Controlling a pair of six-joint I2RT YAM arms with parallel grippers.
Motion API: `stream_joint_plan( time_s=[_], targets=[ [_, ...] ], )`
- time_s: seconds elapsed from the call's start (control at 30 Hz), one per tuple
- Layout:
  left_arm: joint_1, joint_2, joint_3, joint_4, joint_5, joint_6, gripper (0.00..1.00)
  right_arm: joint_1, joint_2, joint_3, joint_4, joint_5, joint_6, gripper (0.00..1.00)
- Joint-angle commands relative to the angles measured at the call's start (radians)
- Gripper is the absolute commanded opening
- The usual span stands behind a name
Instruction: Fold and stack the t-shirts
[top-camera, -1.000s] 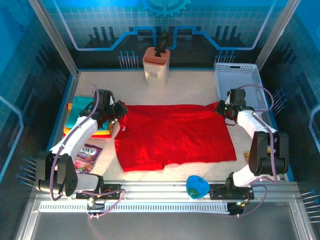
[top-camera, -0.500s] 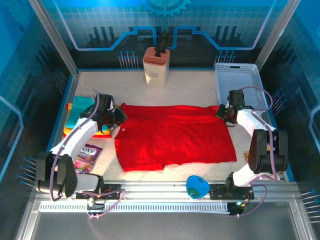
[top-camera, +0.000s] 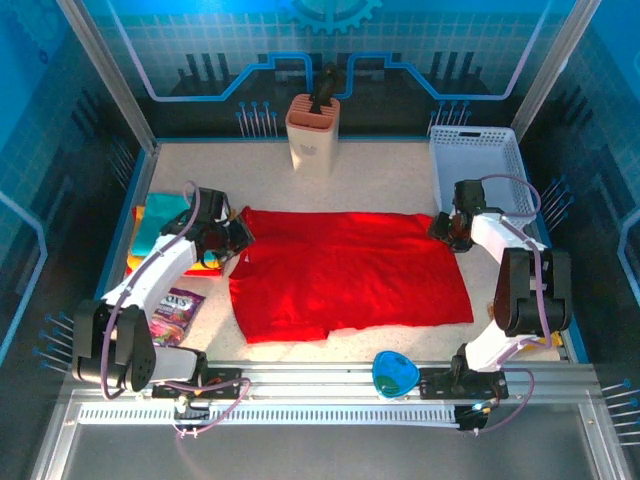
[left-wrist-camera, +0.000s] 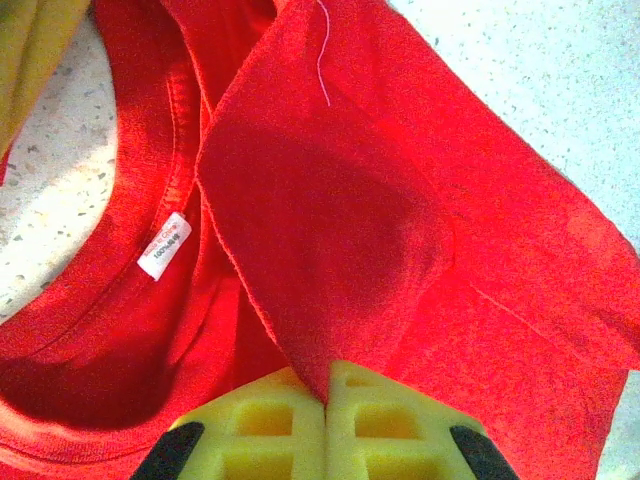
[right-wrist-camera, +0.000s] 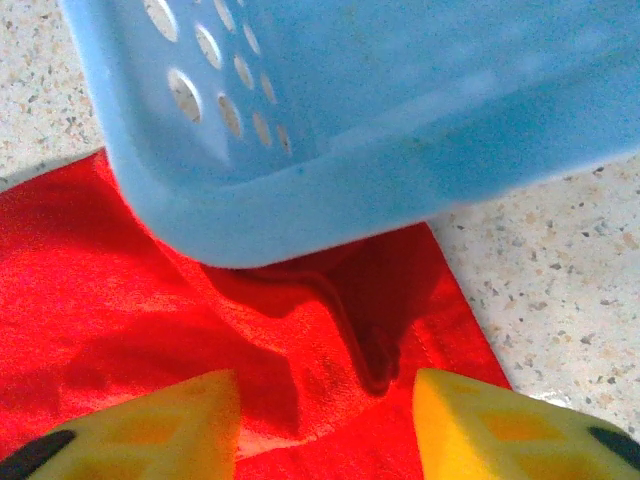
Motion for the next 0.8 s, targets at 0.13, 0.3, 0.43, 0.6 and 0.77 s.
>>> stream_joint_plan(
  time_s=[0.13, 0.3, 0.43, 0.6, 0.77],
  targets=[
    [0.012, 0.022, -0.007, -0.034, -0.007, 0.030, 0.00, 0.025, -0.093, 0.009, -0.035, 0.000, 0.006, 0.65],
    [0.018, 0.067, 0.037, -0.041, -0.010, 0.042, 0.00, 0.054, -0.135, -0.006, -0.032, -0.005, 0.004, 0.69],
    [0.026, 0.122, 0.079, -0.034, -0.015, 0.046, 0.00, 0.058, -0.160, -0.029, -0.025, -0.009, 0.007, 0.70],
    [0.040, 0.193, 0.142, -0.016, -0.020, 0.047, 0.00, 0.060, -0.173, -0.048, -0.023, -0.018, 0.004, 0.71],
    [0.073, 0.299, 0.221, -0.007, -0.028, 0.051, 0.03, 0.064, -0.184, -0.066, -0.017, -0.027, 0.001, 0.71]
  ],
)
